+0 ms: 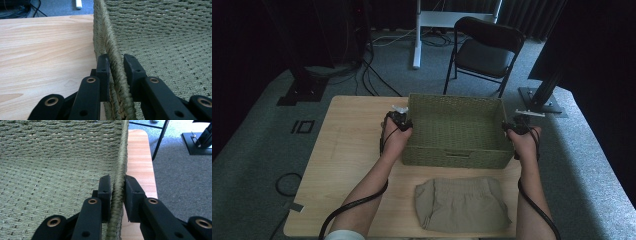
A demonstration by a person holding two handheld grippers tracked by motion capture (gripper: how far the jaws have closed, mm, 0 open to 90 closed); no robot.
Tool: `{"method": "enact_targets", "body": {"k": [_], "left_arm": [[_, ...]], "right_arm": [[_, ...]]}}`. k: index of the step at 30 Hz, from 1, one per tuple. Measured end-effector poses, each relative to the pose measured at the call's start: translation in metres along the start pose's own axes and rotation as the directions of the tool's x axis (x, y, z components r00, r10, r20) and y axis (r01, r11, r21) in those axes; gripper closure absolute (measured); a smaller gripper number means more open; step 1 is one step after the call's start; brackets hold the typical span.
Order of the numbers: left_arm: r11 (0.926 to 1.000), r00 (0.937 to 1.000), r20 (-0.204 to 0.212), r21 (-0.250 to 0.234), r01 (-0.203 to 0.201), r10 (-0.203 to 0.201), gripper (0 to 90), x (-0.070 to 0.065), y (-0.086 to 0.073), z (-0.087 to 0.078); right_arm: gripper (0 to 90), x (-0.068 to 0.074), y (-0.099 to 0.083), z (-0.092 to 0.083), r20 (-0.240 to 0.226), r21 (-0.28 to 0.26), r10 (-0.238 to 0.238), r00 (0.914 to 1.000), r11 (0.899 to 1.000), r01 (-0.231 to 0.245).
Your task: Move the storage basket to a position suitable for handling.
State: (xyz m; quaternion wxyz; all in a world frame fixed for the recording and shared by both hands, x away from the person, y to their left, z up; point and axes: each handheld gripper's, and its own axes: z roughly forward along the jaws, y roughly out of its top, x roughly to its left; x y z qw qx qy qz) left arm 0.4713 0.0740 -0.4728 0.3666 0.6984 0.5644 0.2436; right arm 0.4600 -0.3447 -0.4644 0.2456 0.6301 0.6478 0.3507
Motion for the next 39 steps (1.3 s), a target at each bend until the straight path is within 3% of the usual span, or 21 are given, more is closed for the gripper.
{"method": "enact_targets", "body": {"k": [14,17,18,20,23,25,27,30,35,39], "left_arm": [[0.9994,0.9992,0.021,-0.002,-0.035,0.035,73.6,0.001,0.0,0.001],[0.9991,0.9958,0.09,0.037,-0.02,0.017,61.1,0.0,0.0,0.003],[0.9994,0.9956,0.092,0.029,-0.021,0.018,56.4,0.0,0.0,0.003],[0.9993,0.9962,0.079,0.011,-0.036,0.035,55.4,0.0,0.0,0.002],[0.9999,0.9958,0.09,0.001,-0.014,0.014,45.1,0.001,0.0,0.003],[1.0,0.9952,0.097,-0.008,-0.006,0.007,42.5,0.001,0.0,0.003],[0.9995,0.9941,0.108,-0.03,-0.009,0.012,38.5,0.002,0.001,0.001],[0.9974,0.9892,0.137,-0.057,-0.043,0.051,32.7,0.0,0.003,-0.001],[0.9935,0.9805,0.164,-0.053,-0.101,0.109,25.9,0.001,0.002,-0.003],[0.9873,0.9752,0.17,-0.095,-0.127,0.142,25.9,0.003,0.007,-0.01]], "right_arm": [[73.8,-0.002,-0.003,-0.002,-0.018,-0.005,0.033,0.9993,0.999,-0.033],[65.4,-0.002,-0.003,-0.002,-0.003,-0.013,0.042,0.9991,0.999,-0.042],[61.4,-0.003,-0.003,-0.002,-0.002,-0.011,0.046,0.9989,0.999,-0.046],[57.4,-0.004,-0.004,-0.001,-0.006,-0.017,0.048,0.9988,0.999,-0.048],[51.1,-0.004,-0.005,-0.001,-0.016,-0.014,0.059,0.9981,0.998,-0.06],[46.6,-0.004,-0.005,-0.002,-0.039,-0.016,0.046,0.9982,0.999,-0.047],[40.8,-0.004,-0.004,-0.003,-0.031,-0.05,0.043,0.9986,0.998,-0.044],[37.8,-0.003,-0.003,-0.007,-0.049,-0.096,0.026,0.9984,0.995,-0.031],[28.9,0.002,0.002,-0.013,-0.095,-0.098,-0.04,0.9946,0.995,0.031],[23.7,0.008,0.008,-0.018,-0.114,-0.091,-0.078,0.9904,0.994,0.068]]}}
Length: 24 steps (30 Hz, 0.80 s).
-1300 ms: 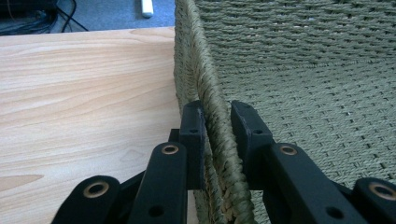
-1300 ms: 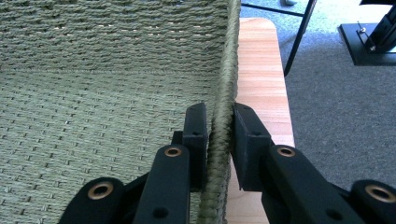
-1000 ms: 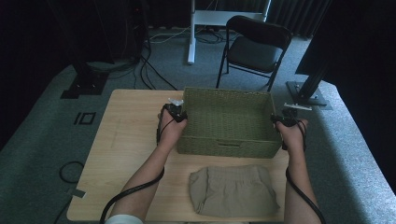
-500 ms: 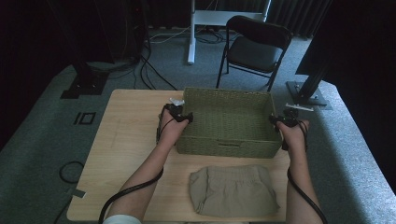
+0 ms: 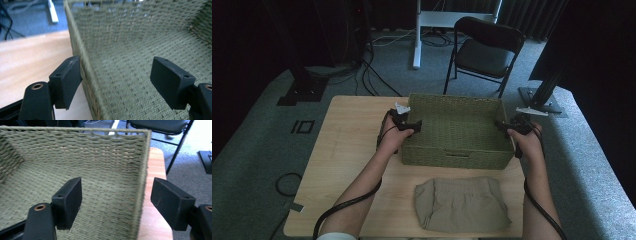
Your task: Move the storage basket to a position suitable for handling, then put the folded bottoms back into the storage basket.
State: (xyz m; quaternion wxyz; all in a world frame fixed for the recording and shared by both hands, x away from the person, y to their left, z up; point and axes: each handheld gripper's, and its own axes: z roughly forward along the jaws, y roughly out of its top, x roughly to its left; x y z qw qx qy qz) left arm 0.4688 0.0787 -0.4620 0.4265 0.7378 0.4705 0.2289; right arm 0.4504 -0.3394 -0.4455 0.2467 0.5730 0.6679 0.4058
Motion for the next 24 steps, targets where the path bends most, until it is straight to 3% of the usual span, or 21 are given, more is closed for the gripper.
{"method": "enact_targets", "body": {"k": [2,13,18,20,24], "left_arm": [[0.9996,0.9997,0.006,-0.008,-0.026,0.026,25.8,0.0,0.003,-0.005],[0.9998,0.9981,0.061,-0.022,0.002,0.0,25.9,-0.003,0.007,-0.028],[0.9982,0.9938,0.109,-0.059,-0.015,0.021,25.9,-0.008,0.006,-0.041],[0.9979,0.9903,0.138,-0.063,-0.008,0.017,25.9,-0.01,0.004,-0.045],[0.9963,0.9875,0.153,-0.083,-0.025,0.038,25.9,-0.014,0.0,-0.053]], "right_arm": [[21.4,0.003,0.002,-0.002,-0.007,-0.005,-0.015,0.9999,1.0,0.015],[19.3,0.014,-0.005,-0.008,-0.064,-0.013,-0.009,0.9979,1.0,0.008],[18.7,0.021,-0.006,-0.017,-0.063,-0.046,0.019,0.9978,0.999,-0.022],[18.7,0.024,-0.007,-0.021,-0.07,-0.053,0.012,0.9975,0.998,-0.015],[18.8,0.032,-0.008,-0.027,-0.096,-0.052,-0.023,0.9951,0.998,0.018]]}}
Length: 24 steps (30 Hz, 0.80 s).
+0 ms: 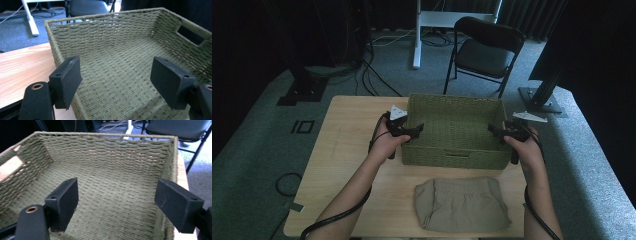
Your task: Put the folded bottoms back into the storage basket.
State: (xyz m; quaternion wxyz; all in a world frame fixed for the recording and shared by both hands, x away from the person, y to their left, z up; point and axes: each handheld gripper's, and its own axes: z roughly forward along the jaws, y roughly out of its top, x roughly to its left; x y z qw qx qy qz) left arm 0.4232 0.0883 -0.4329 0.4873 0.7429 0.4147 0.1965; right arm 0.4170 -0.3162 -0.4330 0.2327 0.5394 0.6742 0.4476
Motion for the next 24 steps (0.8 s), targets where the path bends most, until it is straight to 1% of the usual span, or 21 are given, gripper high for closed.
{"method": "enact_targets", "body": {"k": [3,5,6,8,9,10,12,14,15,16,19,21,22,24], "left_arm": [[0.9998,0.9997,0.021,-0.016,-0.009,0.009,25.9,-0.006,-0.001,-0.006],[0.9995,0.999,0.036,-0.017,-0.027,0.028,25.9,-0.01,-0.003,-0.009],[0.9995,0.9989,0.039,-0.021,-0.024,0.025,25.9,-0.012,-0.003,-0.01],[0.9994,0.9979,0.059,-0.022,-0.025,0.026,25.9,-0.016,-0.005,-0.013],[0.9993,0.9975,0.063,-0.023,-0.029,0.03,25.9,-0.019,-0.005,-0.014],[0.9989,0.9966,0.071,-0.022,-0.041,0.043,25.9,-0.021,-0.006,-0.016],[0.9989,0.9951,0.091,-0.031,-0.036,0.039,25.9,-0.025,-0.007,-0.019],[0.9988,0.9947,0.096,-0.033,-0.035,0.038,25.9,-0.026,-0.007,-0.021],[0.9986,0.9937,0.105,-0.041,-0.034,0.038,25.9,-0.031,-0.008,-0.025],[0.9984,0.993,0.111,-0.046,-0.034,0.039,25.9,-0.033,-0.009,-0.027],[0.9976,0.9906,0.129,-0.056,-0.04,0.047,25.9,-0.04,-0.012,-0.031],[0.9975,0.9881,0.145,-0.055,-0.045,0.053,25.9,-0.045,-0.016,-0.033],[0.9976,0.9865,0.154,-0.051,-0.047,0.055,25.9,-0.047,-0.019,-0.033],[0.997,0.9847,0.161,-0.05,-0.058,0.066,25.9,-0.052,-0.024,-0.033]], "right_arm": [[18.8,0.005,-0.001,-0.005,-0.006,-0.004,-0.024,0.9997,1.0,0.024],[18.8,0.009,-0.003,-0.008,-0.028,-0.006,-0.026,0.9993,1.0,0.025],[18.7,0.01,-0.004,-0.009,-0.039,-0.008,-0.027,0.9989,1.0,0.026],[18.7,0.014,-0.007,-0.011,-0.051,-0.016,-0.036,0.9981,0.999,0.035],[18.7,0.015,-0.008,-0.012,-0.058,-0.019,-0.035,0.9977,0.999,0.034],[18.7,0.017,-0.009,-0.014,-0.063,-0.023,-0.038,0.9973,0.999,0.037],[18.7,0.019,-0.011,-0.017,-0.063,-0.03,-0.046,0.9969,0.999,0.045],[18.7,0.02,-0.012,-0.018,-0.064,-0.038,-0.046,0.9969,0.998,0.043],[18.7,0.022,-0.014,-0.021,-0.07,-0.042,-0.048,0.9964,0.998,0.045],[18.6,0.025,-0.016,-0.026,-0.071,-0.054,-0.052,0.9961,0.997,0.048],[18.6,0.031,-0.018,-0.033,-0.086,-0.067,-0.072,0.9937,0.996,0.067],[18.6,0.034,-0.021,-0.038,-0.096,-0.08,-0.065,0.9932,0.995,0.058],[18.7,0.036,-0.023,-0.04,-0.101,-0.083,-0.071,0.9924,0.995,0.063],[18.7,0.038,-0.028,-0.043,-0.097,-0.088,-0.072,0.9927,0.994,0.063]]}}
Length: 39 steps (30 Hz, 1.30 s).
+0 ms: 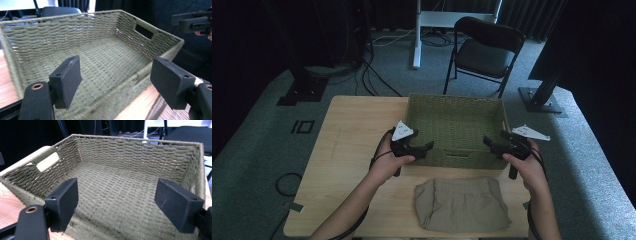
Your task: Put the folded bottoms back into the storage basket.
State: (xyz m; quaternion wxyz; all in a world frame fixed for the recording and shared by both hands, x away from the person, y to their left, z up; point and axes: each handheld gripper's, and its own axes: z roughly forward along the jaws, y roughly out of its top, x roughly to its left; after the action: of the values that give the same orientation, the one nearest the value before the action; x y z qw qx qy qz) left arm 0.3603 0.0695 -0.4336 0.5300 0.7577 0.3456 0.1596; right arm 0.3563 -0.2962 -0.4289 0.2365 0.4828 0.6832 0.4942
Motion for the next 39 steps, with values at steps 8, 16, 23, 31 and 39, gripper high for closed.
{"method": "enact_targets", "body": {"k": [8,16,23,31,39], "left_arm": [[0.9996,0.9993,0.036,0.028,-0.009,0.008,25.8,-0.012,-0.014,0.0],[0.9989,0.9965,0.082,0.042,-0.02,0.017,25.8,-0.032,-0.029,-0.003],[0.9961,0.9947,0.098,0.079,-0.039,0.031,25.8,-0.044,-0.04,-0.004],[0.9915,0.9935,0.113,0.127,-0.027,0.013,25.8,-0.05,-0.057,-0.007],[0.9853,0.993,0.118,0.169,-0.022,0.002,25.8,-0.054,-0.075,-0.011]], "right_arm": [[19.3,0.004,-0.014,-0.018,0.018,-0.011,-0.001,0.9998,1.0,0.001],[19.3,0.014,-0.039,-0.034,-0.004,0.002,-0.019,0.9998,1.0,0.019],[20.0,0.022,-0.059,-0.039,-0.014,0.029,-0.026,0.9996,0.999,0.027],[20.0,0.028,-0.078,-0.046,-0.019,0.059,-0.023,0.9995,0.998,0.025],[20.0,0.03,-0.096,-0.047,-0.016,0.109,-0.02,0.9997,0.994,0.021]]}}
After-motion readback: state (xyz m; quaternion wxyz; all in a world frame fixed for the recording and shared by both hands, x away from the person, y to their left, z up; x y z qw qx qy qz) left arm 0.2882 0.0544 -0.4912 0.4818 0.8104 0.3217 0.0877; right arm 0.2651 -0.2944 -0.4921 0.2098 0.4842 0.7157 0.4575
